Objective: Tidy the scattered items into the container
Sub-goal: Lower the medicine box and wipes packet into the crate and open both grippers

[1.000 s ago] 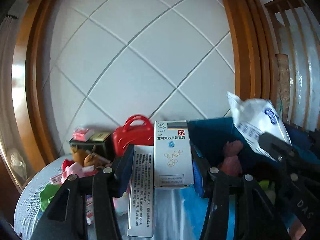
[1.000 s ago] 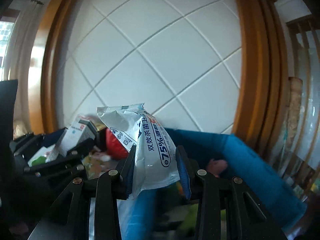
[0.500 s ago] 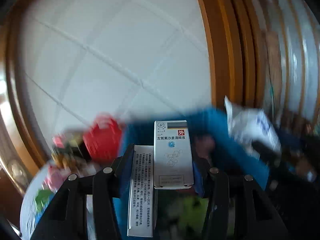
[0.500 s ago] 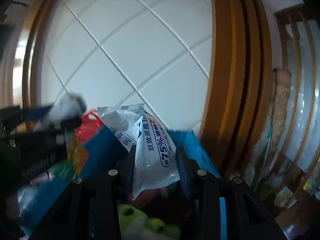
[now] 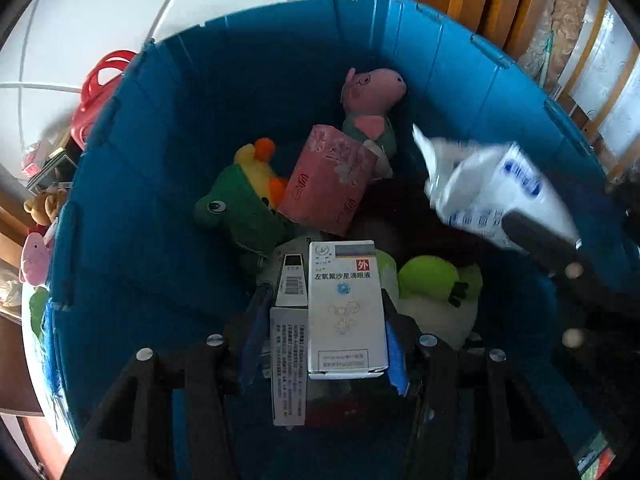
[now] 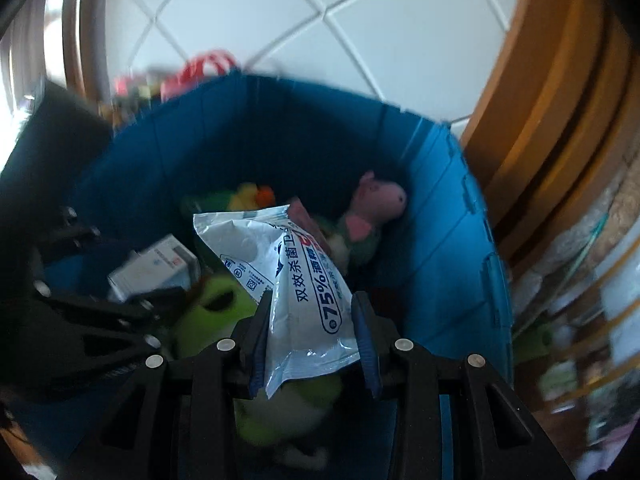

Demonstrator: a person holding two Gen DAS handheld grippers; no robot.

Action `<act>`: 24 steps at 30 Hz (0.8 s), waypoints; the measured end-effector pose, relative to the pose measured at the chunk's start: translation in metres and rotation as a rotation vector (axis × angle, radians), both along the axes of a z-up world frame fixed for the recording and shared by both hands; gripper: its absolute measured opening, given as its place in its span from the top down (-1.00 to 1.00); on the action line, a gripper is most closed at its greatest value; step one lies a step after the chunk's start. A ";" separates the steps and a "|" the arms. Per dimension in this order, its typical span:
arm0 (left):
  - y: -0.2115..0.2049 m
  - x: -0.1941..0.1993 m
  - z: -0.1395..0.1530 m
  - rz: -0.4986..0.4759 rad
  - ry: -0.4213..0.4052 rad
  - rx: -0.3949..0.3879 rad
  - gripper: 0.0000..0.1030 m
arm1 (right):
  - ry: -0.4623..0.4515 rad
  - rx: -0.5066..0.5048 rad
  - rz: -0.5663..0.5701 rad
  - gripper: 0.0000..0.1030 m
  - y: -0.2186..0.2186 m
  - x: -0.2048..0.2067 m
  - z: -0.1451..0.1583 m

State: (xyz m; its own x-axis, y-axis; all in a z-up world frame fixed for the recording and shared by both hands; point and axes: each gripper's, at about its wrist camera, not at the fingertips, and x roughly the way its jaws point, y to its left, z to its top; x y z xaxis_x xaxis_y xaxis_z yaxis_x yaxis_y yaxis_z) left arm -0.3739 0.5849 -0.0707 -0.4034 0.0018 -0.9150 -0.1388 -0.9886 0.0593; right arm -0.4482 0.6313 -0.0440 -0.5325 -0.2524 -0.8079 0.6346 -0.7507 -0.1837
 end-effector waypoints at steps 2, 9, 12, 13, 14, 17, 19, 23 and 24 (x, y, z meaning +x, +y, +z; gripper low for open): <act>0.006 -0.001 -0.003 -0.013 -0.009 -0.026 0.03 | -0.061 0.032 -0.003 0.28 -0.002 -0.012 -0.012; 0.021 -0.029 -0.037 -0.049 -0.082 -0.105 0.03 | -0.158 0.101 -0.036 0.28 -0.001 -0.052 -0.048; 0.028 -0.036 -0.055 -0.064 -0.102 -0.128 0.02 | -0.206 0.115 -0.052 0.28 -0.002 -0.063 -0.066; 0.029 -0.037 -0.057 -0.070 -0.100 -0.131 0.02 | -0.215 0.125 -0.055 0.28 -0.003 -0.065 -0.071; 0.030 -0.037 -0.058 -0.079 -0.093 -0.134 0.01 | -0.217 0.131 -0.055 0.28 -0.005 -0.067 -0.074; 0.031 -0.038 -0.058 -0.081 -0.084 -0.132 0.01 | -0.241 0.154 -0.047 0.28 -0.014 -0.072 -0.083; 0.030 -0.040 -0.058 -0.070 -0.082 -0.131 -0.02 | -0.276 0.158 -0.044 0.28 -0.015 -0.077 -0.093; 0.027 -0.044 -0.061 -0.047 -0.103 -0.126 -0.24 | -0.309 0.173 -0.029 0.28 -0.018 -0.080 -0.107; 0.027 -0.044 -0.062 -0.045 -0.100 -0.131 -0.36 | -0.316 0.174 -0.026 0.28 -0.019 -0.080 -0.109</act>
